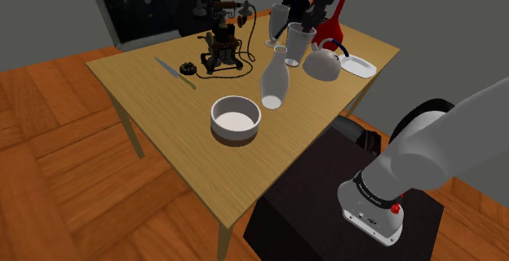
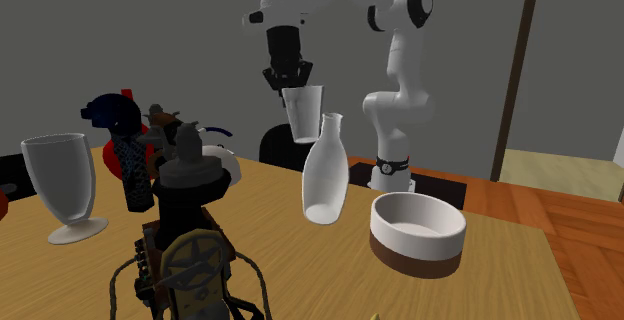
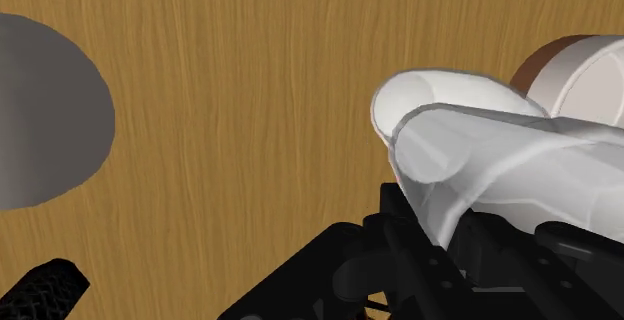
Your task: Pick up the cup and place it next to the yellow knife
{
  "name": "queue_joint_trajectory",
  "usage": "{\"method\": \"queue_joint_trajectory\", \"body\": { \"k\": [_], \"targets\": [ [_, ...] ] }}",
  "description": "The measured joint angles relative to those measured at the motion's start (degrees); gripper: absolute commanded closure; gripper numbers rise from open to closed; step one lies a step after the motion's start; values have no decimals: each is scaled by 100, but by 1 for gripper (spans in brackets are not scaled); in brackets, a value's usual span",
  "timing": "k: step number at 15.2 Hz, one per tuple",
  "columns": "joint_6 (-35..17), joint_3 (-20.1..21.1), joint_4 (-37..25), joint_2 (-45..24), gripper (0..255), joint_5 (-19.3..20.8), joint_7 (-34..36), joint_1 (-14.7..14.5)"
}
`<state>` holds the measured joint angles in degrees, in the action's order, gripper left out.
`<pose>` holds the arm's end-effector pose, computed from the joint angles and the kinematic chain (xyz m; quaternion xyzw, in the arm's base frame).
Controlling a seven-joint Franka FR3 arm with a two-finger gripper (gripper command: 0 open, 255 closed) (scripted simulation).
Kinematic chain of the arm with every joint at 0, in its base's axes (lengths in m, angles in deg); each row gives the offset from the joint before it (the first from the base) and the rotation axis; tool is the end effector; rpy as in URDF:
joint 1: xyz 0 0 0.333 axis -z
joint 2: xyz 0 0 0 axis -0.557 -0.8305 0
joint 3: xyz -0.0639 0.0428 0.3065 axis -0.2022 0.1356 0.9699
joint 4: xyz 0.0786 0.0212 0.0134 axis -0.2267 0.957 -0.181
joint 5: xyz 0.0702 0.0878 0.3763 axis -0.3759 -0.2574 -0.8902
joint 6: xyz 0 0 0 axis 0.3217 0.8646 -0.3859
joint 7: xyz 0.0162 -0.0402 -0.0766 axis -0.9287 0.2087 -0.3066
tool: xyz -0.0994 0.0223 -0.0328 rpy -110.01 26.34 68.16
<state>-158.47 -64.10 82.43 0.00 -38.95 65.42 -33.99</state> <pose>0.4664 -0.1367 0.5422 -0.9967 -0.0370 -0.0182 0.0694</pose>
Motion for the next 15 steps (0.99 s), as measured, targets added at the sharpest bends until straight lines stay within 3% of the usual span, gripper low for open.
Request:
{"method": "queue_joint_trajectory", "body": {
  "k": [8, 15],
  "targets": [
    [-367, 575, -378, -648, 255, -277, 893, -461],
    [-564, 952, -1070, -1418, 255, -396, 1585, -812]
  ]
}}
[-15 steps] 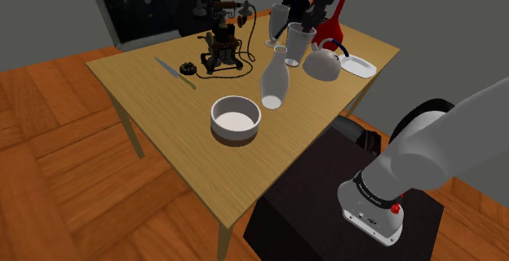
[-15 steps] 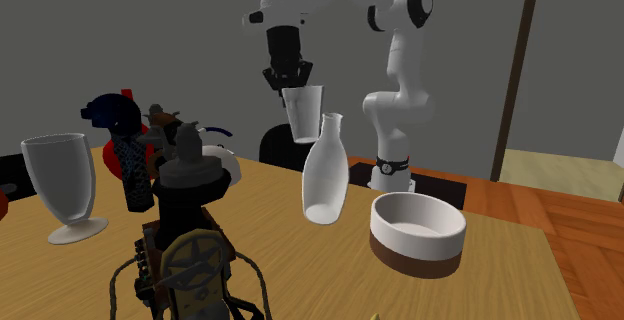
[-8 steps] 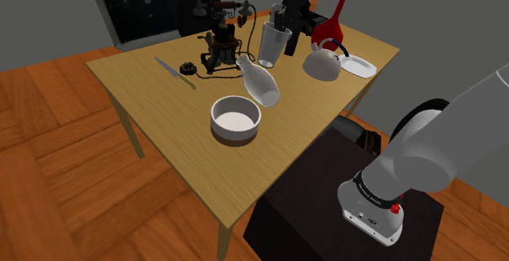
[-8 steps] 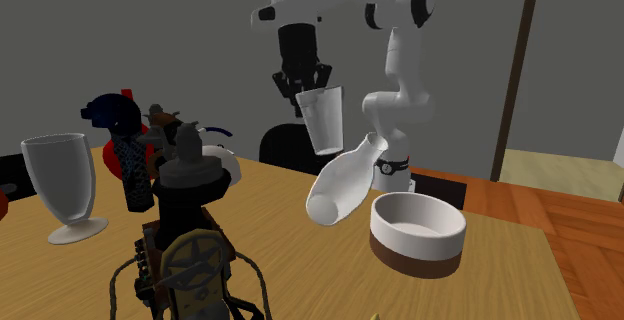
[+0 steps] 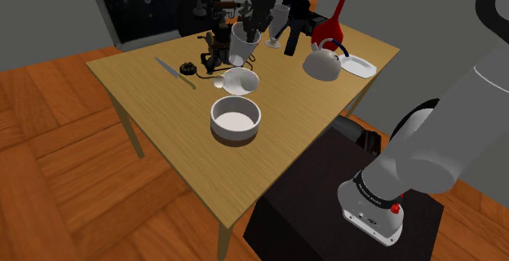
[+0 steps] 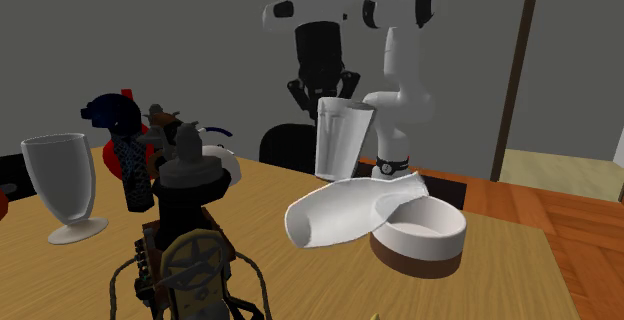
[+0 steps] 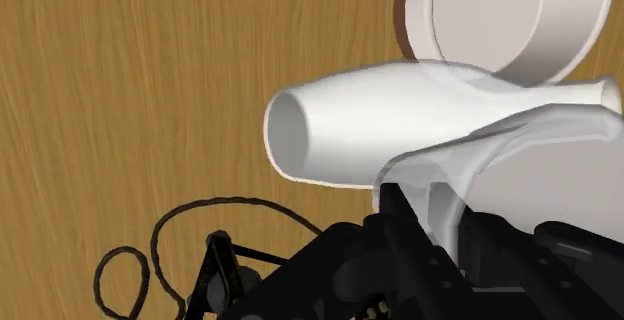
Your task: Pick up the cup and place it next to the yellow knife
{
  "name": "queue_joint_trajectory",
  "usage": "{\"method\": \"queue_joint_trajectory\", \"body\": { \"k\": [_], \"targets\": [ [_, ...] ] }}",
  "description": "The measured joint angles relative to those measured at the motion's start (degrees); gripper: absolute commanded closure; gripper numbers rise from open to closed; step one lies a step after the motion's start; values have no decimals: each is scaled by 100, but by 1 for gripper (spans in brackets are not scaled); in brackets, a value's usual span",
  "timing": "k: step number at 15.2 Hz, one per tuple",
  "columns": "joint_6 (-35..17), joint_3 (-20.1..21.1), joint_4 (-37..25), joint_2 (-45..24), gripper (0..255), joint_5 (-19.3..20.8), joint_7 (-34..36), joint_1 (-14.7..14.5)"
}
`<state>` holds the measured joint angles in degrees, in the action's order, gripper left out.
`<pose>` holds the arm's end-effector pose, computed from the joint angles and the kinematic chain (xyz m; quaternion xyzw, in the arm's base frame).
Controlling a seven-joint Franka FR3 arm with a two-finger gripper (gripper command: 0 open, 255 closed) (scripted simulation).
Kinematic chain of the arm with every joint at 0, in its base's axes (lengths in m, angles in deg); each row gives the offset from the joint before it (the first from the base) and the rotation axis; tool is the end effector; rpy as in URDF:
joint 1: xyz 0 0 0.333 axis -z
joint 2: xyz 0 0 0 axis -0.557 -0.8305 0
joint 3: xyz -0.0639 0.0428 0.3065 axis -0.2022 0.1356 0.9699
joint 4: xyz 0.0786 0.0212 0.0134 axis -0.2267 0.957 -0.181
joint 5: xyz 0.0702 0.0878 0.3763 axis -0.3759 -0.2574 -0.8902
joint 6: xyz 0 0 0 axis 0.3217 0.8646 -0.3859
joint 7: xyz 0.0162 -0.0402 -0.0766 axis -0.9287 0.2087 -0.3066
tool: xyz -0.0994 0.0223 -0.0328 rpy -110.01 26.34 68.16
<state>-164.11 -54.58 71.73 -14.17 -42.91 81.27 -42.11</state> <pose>0.5663 0.0279 0.5162 -0.9967 -0.0351 -0.0215 0.0694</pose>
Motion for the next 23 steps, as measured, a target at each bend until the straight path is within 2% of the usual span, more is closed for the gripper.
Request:
{"method": "queue_joint_trajectory", "body": {
  "k": [10, 15, 18, 23],
  "targets": [
    [166, 439, -1811, -1557, 255, -16, 983, -535],
    [459, 573, -3173, -2584, 255, 45, 1443, -800],
    [761, 630, -4264, -3342, 255, 91, 1705, -961],
    [485, 642, -4126, -3477, 255, 94, 1744, -1018]
  ]
}}
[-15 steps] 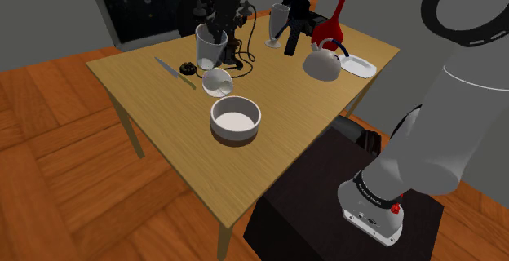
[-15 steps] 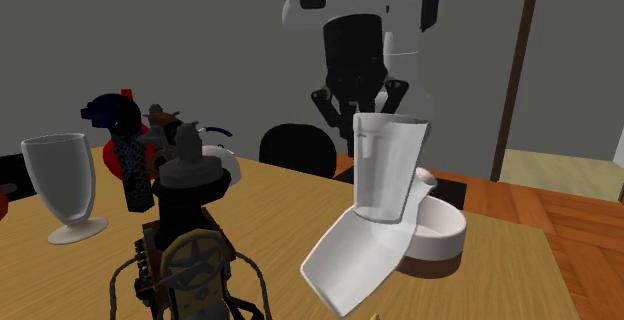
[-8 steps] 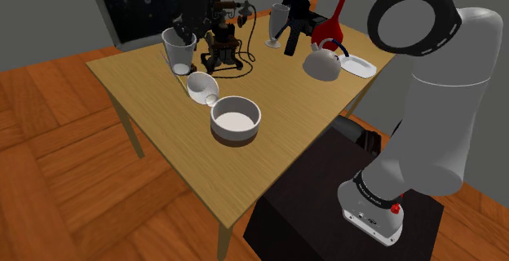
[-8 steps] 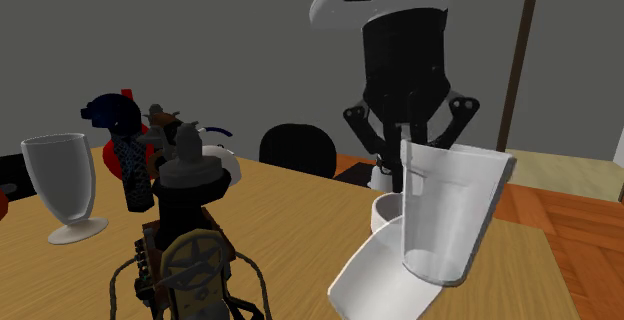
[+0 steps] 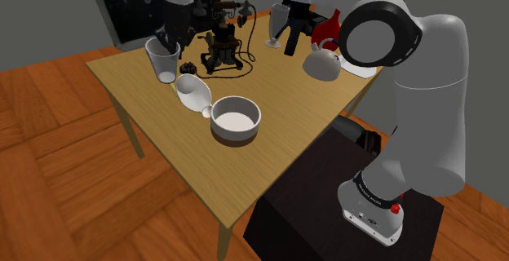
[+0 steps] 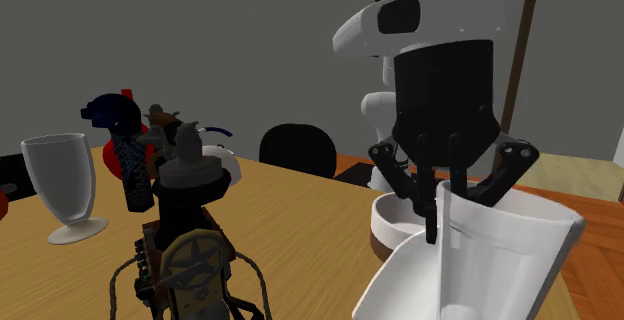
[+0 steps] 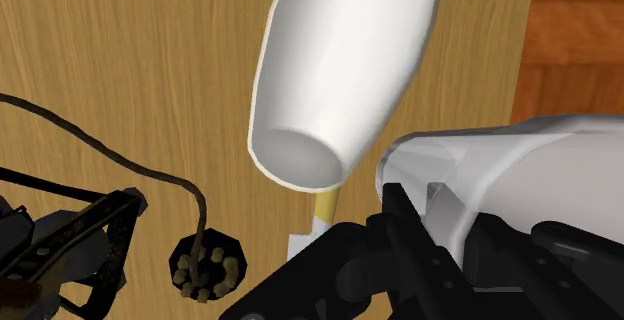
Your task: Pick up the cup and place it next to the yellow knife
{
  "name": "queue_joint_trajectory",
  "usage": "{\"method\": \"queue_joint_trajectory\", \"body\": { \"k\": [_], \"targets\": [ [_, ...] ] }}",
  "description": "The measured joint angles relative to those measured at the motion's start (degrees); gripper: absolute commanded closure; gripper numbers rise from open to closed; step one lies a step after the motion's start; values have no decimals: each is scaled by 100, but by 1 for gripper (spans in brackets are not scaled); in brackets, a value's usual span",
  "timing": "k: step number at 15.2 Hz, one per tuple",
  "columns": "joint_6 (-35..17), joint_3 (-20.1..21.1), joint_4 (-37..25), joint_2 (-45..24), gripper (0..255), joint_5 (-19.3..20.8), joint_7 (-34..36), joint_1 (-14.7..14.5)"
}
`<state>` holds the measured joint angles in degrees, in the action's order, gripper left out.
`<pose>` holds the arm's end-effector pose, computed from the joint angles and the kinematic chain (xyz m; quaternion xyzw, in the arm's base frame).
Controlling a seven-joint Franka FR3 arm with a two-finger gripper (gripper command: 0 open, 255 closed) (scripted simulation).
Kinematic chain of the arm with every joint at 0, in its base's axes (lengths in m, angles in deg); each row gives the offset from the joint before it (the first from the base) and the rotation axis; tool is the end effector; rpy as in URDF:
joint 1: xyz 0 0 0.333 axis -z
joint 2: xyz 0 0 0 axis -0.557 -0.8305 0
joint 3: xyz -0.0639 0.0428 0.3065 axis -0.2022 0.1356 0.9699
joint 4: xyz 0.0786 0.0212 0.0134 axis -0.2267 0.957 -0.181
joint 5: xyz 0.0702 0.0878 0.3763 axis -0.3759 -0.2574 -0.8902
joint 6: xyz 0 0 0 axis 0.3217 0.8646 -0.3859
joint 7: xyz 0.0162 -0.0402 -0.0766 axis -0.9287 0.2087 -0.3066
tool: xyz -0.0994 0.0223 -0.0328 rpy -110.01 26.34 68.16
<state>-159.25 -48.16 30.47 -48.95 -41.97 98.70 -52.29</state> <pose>0.6950 0.2421 0.4594 -0.9967 -0.0368 -0.0156 0.0700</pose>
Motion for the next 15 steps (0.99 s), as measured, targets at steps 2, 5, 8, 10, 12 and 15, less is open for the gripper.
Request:
{"method": "queue_joint_trajectory", "body": {
  "k": [2, 5, 8, 10, 12, 15],
  "targets": [
    [-173, 0, 200, 25, 255, -5, -20, -3],
    [-416, 7, 408, 11, 255, -19, -49, -10],
    [-644, 16, 619, 21, 255, -36, -78, -18],
    [-744, 17, 664, -41, 255, -39, -87, -22],
    [-868, 14, 759, -88, 255, -40, -101, -22],
    [-1085, 9, 969, -107, 255, -46, -133, -14]
  ]
}}
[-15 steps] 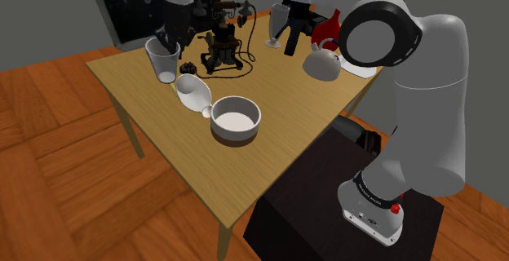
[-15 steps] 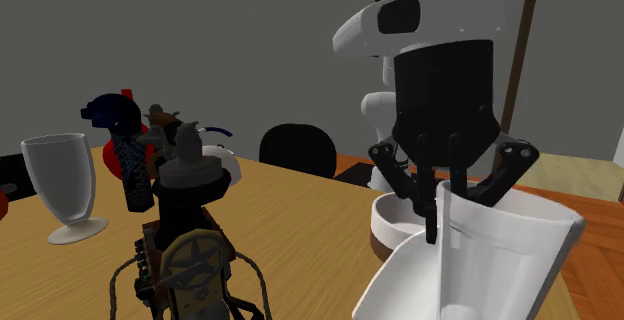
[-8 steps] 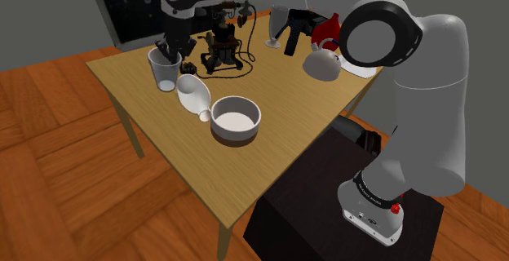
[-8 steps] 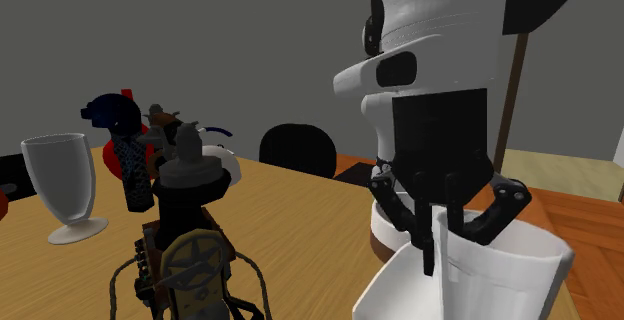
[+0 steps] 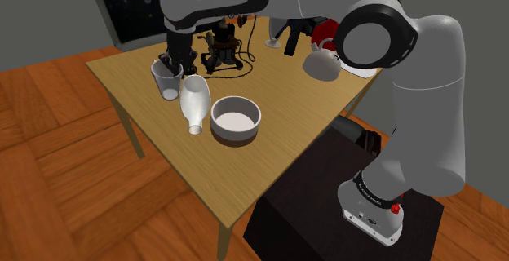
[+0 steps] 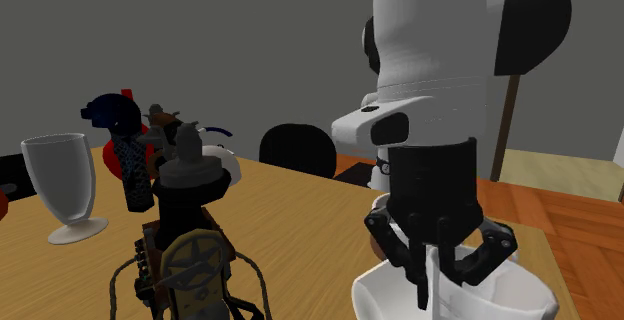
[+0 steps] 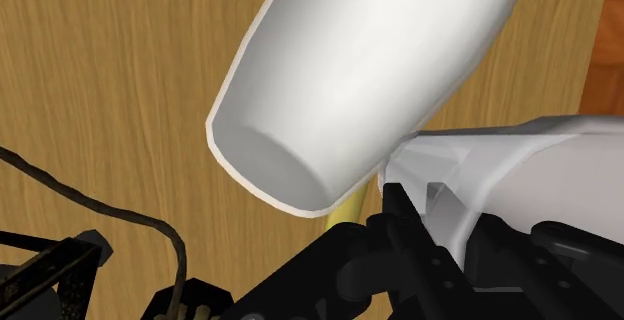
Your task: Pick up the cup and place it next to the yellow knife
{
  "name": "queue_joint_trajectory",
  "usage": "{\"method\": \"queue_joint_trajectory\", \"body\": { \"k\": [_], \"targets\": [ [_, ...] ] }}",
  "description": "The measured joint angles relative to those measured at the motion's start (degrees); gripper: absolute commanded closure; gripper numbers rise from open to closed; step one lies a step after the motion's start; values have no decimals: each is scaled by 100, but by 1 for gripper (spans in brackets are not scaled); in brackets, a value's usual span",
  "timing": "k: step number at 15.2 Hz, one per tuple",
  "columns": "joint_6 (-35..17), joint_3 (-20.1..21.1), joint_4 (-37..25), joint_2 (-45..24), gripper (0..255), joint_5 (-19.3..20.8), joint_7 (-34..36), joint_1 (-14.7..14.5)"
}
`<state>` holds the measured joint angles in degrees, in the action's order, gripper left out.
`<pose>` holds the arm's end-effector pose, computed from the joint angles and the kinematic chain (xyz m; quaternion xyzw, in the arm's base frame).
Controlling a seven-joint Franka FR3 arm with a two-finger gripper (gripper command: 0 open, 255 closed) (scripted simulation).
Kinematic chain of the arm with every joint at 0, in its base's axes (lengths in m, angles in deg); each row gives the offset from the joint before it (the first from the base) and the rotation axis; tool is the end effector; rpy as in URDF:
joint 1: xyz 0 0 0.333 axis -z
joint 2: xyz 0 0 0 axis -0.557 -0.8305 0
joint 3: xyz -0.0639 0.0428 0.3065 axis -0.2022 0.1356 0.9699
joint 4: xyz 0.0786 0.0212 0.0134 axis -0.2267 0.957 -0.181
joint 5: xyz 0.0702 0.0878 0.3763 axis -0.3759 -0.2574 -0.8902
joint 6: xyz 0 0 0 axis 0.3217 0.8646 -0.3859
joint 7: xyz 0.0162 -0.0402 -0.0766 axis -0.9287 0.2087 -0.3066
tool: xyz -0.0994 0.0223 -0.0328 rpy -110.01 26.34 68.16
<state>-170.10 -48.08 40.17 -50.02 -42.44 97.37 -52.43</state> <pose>0.6949 0.2421 0.3811 -0.9967 -0.0368 -0.0168 0.0705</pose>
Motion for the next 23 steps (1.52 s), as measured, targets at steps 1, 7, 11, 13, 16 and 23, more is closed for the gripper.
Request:
{"method": "queue_joint_trajectory", "body": {
  "k": [1, 7, 11, 13, 16, 23],
  "targets": [
    [-33, 2, 12, -20, 255, 0, 2, -6],
    [-89, 5, 46, -24, 255, -8, -10, -4],
    [-84, 1, 52, -37, 0, -4, -10, -2],
    [-83, 0, 54, -38, 0, -3, -10, -1],
    [62, -6, 3, 57, 0, 1, -12, 16],
    [497, -17, -300, 187, 0, 16, 11, 46]
  ]
}}
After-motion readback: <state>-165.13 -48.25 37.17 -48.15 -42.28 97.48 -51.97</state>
